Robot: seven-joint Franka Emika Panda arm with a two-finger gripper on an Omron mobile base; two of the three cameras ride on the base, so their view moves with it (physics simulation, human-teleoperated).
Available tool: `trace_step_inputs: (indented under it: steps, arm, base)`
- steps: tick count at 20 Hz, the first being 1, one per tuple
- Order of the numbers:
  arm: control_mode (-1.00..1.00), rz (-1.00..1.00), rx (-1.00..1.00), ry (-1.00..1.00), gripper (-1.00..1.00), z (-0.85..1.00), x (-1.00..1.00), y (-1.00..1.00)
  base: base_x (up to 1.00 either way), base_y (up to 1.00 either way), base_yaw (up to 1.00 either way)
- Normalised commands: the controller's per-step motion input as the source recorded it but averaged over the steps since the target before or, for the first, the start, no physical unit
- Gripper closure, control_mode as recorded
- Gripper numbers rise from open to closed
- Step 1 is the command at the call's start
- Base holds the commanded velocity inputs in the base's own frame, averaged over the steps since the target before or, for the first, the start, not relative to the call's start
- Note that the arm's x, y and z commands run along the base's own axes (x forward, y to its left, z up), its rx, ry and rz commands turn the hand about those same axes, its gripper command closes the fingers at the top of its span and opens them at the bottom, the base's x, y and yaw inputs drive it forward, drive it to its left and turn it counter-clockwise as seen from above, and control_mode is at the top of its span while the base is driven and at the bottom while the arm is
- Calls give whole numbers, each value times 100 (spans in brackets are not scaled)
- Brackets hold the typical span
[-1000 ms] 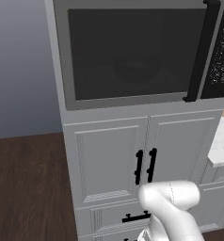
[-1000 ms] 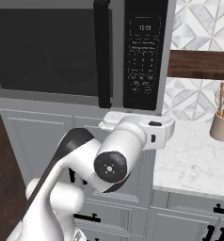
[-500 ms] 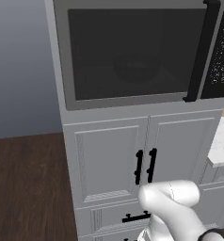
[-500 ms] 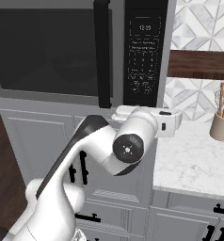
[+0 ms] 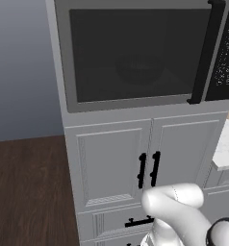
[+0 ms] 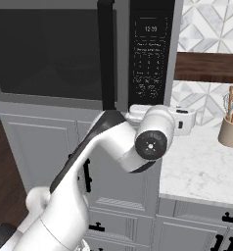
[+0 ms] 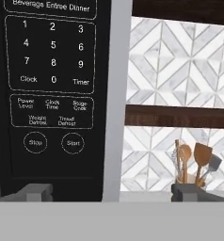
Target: Open the microwave, place the bowl with waffle inside the microwave, then close the microwave door and turn it on.
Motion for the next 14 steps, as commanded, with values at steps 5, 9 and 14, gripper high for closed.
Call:
trace_step_inputs:
  steps: [5, 9, 14]
  arm:
    - [-100, 16, 8, 0, -100, 0, 25, 0]
    - [-100, 9, 5, 0, -100, 0, 33, -6]
    - [-100, 4, 2, 0, -100, 1, 32, -3]
  base:
    - [0, 0, 0]
    - [0, 0, 0]
    - [0, 0, 0]
